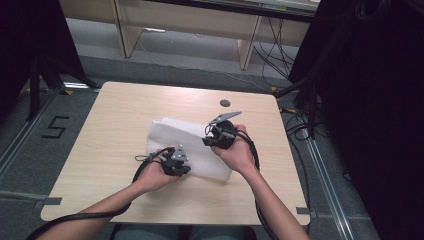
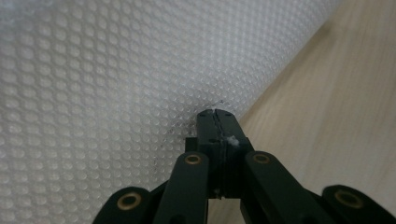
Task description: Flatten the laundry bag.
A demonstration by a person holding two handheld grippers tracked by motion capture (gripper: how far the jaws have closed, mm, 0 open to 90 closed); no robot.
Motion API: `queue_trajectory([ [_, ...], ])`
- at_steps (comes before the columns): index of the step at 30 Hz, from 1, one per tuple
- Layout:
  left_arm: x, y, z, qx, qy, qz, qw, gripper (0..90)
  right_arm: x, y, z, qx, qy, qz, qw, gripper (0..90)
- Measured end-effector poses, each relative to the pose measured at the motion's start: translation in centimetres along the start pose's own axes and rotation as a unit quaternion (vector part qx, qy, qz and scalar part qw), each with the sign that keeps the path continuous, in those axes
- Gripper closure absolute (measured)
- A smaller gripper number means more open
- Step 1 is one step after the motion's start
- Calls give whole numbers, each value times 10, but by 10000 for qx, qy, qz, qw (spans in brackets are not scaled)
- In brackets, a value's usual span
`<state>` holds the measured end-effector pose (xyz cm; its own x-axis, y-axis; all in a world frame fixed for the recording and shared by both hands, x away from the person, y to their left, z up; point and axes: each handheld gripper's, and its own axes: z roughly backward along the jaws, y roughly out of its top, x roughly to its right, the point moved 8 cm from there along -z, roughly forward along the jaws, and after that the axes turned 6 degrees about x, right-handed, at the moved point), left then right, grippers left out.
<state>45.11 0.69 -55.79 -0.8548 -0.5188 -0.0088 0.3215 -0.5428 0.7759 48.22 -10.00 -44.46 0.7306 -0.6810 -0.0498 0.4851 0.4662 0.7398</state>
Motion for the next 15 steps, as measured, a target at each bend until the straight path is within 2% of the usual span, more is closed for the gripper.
queue_trajectory([
  [3, -1, 1, 0, 41, 47, 18, 10000, 891, -3, 1, 4, 9, 0, 60, 10000, 894],
  [4, -2, 1, 1, 44, 67, -21, 10000, 891, -4, 2, 3, 127, -3, 110, 9999, 894],
  [5, -2, 1, 1, 51, 80, -11, 10000, 890, -5, 1, 6, 25, 18, 71, 10000, 893],
  [6, -2, 1, 1, 68, 90, -29, 9999, 888, -4, 2, 6, 128, 8, 236, 9996, 893],
  [7, -2, 1, 1, 68, 90, -29, 9999, 887, -6, 3, 4, 220, 30, 196, 9996, 893],
  [9, -1, 1, 2, 70, 69, -28, 9999, 885, -6, 3, 5, 194, 49, 204, 9996, 892],
  [10, -2, 1, 3, 26, 95, -71, 9999, 883, -7, 0, 7, 90, 49, 204, 9997, 892],
  [11, 0, 1, 6, 13, 44, -142, 9999, 883, -8, 1, 5, 205, 27, 236, 9995, 892],
  [13, 1, 1, 8, 22, 1, -116, 9999, 882, -8, 0, 7, 133, 56, 277, 9995, 892],
  [14, 1, 0, 14, -12, 0, -177, 9998, 881, -9, -1, 5, 234, 48, 263, 9994, 891],
  [15, 3, -1, 15, 15, -34, -117, 9999, 881, -9, -2, 7, 145, 98, 309, 9994, 890],
])
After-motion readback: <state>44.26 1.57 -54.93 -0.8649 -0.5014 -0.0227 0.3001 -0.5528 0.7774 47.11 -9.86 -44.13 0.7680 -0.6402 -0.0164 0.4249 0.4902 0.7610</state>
